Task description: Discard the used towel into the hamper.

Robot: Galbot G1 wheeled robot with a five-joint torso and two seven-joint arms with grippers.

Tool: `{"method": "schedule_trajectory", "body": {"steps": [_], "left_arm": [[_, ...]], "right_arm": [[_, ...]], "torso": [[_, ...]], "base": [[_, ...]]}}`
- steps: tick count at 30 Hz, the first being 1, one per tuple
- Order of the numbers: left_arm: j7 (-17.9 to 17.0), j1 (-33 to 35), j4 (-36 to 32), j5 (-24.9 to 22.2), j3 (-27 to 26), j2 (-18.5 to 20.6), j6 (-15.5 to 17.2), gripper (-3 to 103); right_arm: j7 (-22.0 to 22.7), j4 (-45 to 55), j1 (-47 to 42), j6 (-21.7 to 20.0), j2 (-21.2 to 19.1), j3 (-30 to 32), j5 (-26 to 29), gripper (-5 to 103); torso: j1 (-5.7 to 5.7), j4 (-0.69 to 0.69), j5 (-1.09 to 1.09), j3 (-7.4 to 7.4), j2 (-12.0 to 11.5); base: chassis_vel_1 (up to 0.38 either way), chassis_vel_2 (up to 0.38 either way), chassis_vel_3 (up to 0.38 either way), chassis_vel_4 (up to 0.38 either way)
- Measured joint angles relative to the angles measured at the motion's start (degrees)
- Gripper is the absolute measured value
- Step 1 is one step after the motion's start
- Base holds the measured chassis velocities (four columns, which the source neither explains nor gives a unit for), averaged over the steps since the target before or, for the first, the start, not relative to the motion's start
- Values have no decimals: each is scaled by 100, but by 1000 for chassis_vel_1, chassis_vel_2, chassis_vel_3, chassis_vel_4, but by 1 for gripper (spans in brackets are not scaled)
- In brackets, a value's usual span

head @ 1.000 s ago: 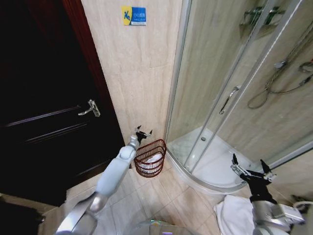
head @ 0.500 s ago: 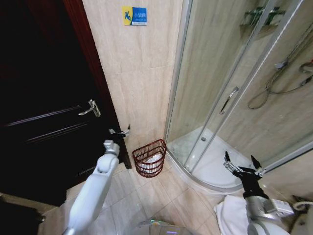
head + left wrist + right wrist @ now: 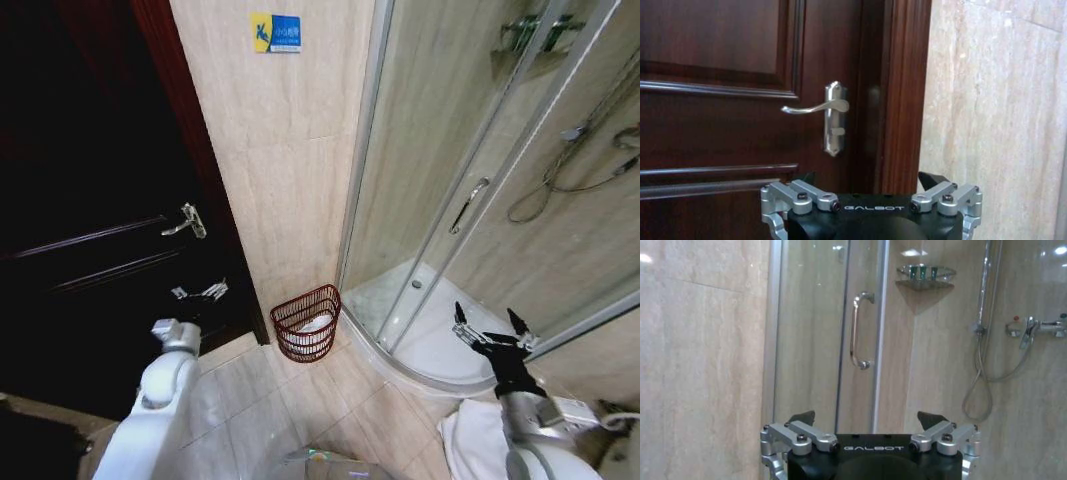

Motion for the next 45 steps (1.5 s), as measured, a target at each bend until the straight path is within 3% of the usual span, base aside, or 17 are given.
{"method": "schedule_trajectory", "body": {"steps": [14,45], "left_arm": [[86,-49,32,68,185,68,-79,100],[104,-66,47,315,551,-54,-146,100]], "right_arm": [[-69,80,-137,-48,132,66,-188,100],[-68,-17,-252,207,137,228,-22,100]], "torso": [[1,1,0,1,0],[1,1,1,1,-1]], "base": [[0,0,0,0],[-62,-60,58,64]]}}
